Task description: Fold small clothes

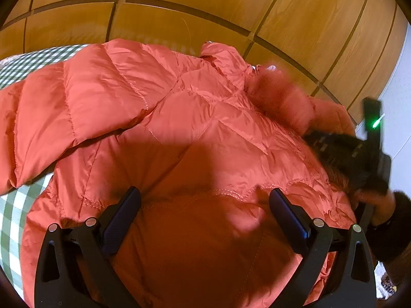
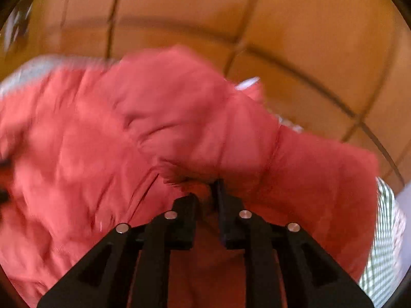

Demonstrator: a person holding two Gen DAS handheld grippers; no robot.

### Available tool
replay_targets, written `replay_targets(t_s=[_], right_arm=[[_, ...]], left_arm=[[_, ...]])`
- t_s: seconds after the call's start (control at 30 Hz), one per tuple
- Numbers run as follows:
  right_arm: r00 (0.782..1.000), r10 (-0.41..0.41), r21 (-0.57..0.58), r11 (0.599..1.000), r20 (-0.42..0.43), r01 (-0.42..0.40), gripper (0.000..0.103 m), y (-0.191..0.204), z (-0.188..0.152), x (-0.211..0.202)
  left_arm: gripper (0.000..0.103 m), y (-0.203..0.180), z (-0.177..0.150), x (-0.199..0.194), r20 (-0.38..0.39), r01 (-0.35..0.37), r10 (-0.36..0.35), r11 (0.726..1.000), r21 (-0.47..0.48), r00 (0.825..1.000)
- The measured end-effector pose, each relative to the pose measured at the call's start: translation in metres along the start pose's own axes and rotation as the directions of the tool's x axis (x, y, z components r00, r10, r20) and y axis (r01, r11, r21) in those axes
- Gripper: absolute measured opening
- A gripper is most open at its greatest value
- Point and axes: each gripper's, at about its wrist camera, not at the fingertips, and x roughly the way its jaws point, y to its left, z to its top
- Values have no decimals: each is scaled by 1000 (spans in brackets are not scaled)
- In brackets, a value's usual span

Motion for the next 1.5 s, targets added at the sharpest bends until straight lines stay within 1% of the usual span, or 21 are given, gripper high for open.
replay_targets(t_s=[0.03,0.1,0.13,0.17,0.27,0.33,0.43,0.57,0.63,0.7,0.73,0.8,0.83,0.87,0.9,0.97,1.07,1.2,1.27,1.4,1.5], right_arm=[[1000,-4,-10,1000,3,4,19,1,-1,-1],[998,54,4,999,21,-54,37,-4,-3,-10],[995,95,27,995,43,-96,65,-8,-6,-19],[989,125,46,991,77,-129,82,-14,-9,-29],[971,173,89,978,166,-190,82,-27,-16,-66],[964,142,151,972,224,-178,84,-46,-23,-89],[957,-10,328,940,290,-90,94,-88,-41,-113],[962,-204,526,847,179,82,100,-134,-60,-117],[968,-229,610,783,106,119,101,-156,-73,-113],[967,-251,663,731,37,164,101,-170,-79,-107],[964,-267,693,692,-16,203,101,-181,-84,-103],[961,-266,727,643,-80,239,101,-200,-90,-100],[962,-255,747,619,-100,241,101,-209,-90,-97],[965,-244,756,611,-99,233,101,-212,-91,-95],[968,-233,763,609,-91,218,101,-219,-90,-97],[973,-227,750,634,-52,188,101,-222,-77,-94],[976,-218,680,712,-28,178,101,-208,-51,-75],[963,-235,559,784,-135,270,101,-184,-41,-17],[949,-238,503,806,-205,311,101,-173,-47,9],[948,-220,537,784,-229,312,101,-173,-62,24],[956,-195,559,778,-218,286,101,-176,-67,23]], left_arm=[[99,0,0,0,0,1,-1,1000,-1,1000],[99,0,0,0,-1,1,-1,1000,-1,1000],[99,0,0,0,-4,-1,1,1000,-3,1000],[99,-1,1,-1,-7,-15,15,1000,-6,1000],[99,-5,11,-8,-16,-54,54,998,-40,998],[99,-9,25,-17,16,-1,2,997,-83,1000],[99,-25,55,-21,86,64,-55,993,-104,995],[99,-56,91,14,55,121,-118,991,-55,992],[99,-70,107,52,-8,94,-94,995,-23,996],[97,-71,115,89,-92,78,-82,996,-47,992],[92,-70,117,103,-119,79,-88,994,-72,989],[52,-67,117,125,-159,114,-137,982,-147,978],[37,-67,117,132,-173,139,-171,973,-182,970],[18,-68,117,134,-186,168,-207,964,-207,961],[10,-70,117,128,-176,180,-219,960,-213,960],[8,-72,118,106,-137,210,-237,959,-189,962],[8,-67,115,76,-101,180,-195,973,-142,976],[8,-43,100,64,-99,104,-120,983,-152,988],[8,-38,88,74,-133,102,-122,983,-150,984],[12,-38,70,87,-123,106,-118,990,-95,985],[18,-34,70,83,-115,117,-129,987,-106,985]])
